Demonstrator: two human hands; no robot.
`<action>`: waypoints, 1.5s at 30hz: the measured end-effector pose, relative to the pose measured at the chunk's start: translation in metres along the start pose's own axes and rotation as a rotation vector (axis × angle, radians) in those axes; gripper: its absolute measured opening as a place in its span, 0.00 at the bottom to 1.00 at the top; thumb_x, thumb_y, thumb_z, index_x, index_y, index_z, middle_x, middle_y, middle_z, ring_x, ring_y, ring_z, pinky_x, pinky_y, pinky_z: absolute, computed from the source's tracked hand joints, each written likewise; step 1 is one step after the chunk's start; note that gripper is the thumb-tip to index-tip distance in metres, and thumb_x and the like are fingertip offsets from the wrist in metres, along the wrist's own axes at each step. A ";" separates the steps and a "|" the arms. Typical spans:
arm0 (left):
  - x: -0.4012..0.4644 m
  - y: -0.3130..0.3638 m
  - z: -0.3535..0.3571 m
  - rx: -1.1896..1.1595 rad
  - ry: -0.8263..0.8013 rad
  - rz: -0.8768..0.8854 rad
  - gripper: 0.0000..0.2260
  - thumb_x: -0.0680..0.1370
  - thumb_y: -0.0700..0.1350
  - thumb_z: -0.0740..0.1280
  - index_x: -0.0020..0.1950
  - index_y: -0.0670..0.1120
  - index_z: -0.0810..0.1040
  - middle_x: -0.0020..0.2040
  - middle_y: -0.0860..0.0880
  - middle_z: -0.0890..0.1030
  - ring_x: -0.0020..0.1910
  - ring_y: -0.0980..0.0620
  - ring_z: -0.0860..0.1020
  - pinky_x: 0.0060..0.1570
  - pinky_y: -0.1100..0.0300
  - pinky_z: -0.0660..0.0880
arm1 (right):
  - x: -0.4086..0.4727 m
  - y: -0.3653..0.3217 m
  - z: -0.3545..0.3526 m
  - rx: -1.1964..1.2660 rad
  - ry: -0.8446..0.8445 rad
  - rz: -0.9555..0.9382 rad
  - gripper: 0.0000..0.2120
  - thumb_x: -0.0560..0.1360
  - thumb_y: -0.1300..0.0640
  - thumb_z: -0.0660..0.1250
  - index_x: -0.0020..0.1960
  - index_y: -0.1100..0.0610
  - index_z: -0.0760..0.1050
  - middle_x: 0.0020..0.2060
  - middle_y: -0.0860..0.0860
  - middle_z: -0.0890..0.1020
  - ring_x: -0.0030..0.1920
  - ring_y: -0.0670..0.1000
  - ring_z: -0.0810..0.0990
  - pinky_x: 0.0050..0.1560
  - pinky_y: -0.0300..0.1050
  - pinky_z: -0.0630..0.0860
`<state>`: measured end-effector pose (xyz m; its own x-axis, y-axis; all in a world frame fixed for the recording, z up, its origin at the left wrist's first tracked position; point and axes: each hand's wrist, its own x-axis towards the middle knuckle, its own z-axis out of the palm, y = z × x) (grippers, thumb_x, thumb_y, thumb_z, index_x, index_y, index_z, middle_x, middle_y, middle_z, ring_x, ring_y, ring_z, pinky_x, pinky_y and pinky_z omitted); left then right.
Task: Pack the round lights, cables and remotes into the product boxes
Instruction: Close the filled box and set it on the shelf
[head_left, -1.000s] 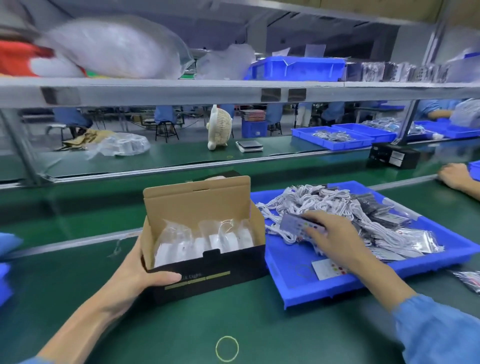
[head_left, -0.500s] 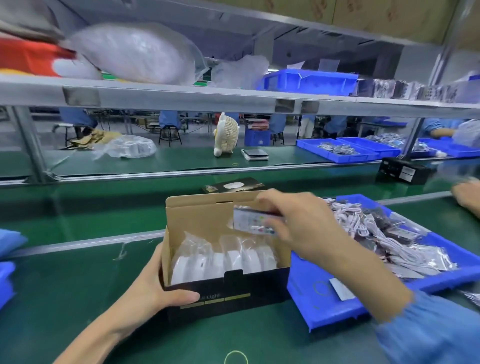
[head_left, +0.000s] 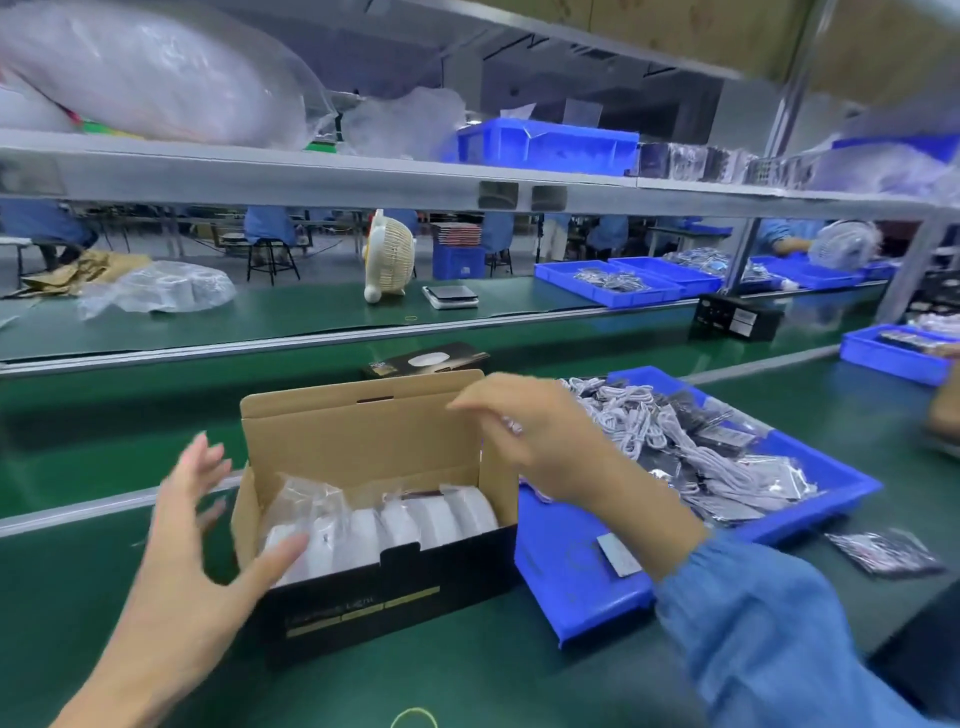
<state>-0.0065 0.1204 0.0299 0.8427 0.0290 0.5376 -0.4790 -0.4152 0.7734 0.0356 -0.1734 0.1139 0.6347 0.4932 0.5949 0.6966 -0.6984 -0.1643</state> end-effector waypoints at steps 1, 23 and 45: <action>0.004 0.007 -0.003 0.137 0.158 0.182 0.35 0.69 0.60 0.72 0.74 0.62 0.63 0.68 0.62 0.70 0.67 0.63 0.69 0.64 0.63 0.68 | -0.011 0.018 -0.018 0.069 0.215 0.103 0.11 0.76 0.69 0.64 0.53 0.59 0.82 0.46 0.50 0.84 0.45 0.49 0.81 0.49 0.43 0.77; -0.015 0.034 0.063 1.135 -0.273 0.375 0.40 0.43 0.57 0.85 0.48 0.36 0.85 0.43 0.36 0.82 0.43 0.33 0.83 0.39 0.36 0.80 | 0.002 -0.040 -0.017 0.472 0.139 0.148 0.17 0.72 0.61 0.72 0.57 0.46 0.77 0.44 0.42 0.83 0.46 0.45 0.82 0.46 0.36 0.78; -0.016 0.042 0.068 1.123 -0.134 0.321 0.29 0.38 0.41 0.84 0.37 0.38 0.84 0.39 0.36 0.83 0.36 0.34 0.83 0.18 0.55 0.74 | -0.062 0.095 0.005 -0.717 -0.645 0.426 0.18 0.79 0.51 0.61 0.68 0.43 0.70 0.60 0.45 0.76 0.61 0.50 0.76 0.56 0.43 0.69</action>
<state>-0.0239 0.0408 0.0313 0.7738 -0.2906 0.5628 -0.2451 -0.9567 -0.1570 0.0641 -0.2680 0.0572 0.9849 0.1701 0.0314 0.1468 -0.9182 0.3678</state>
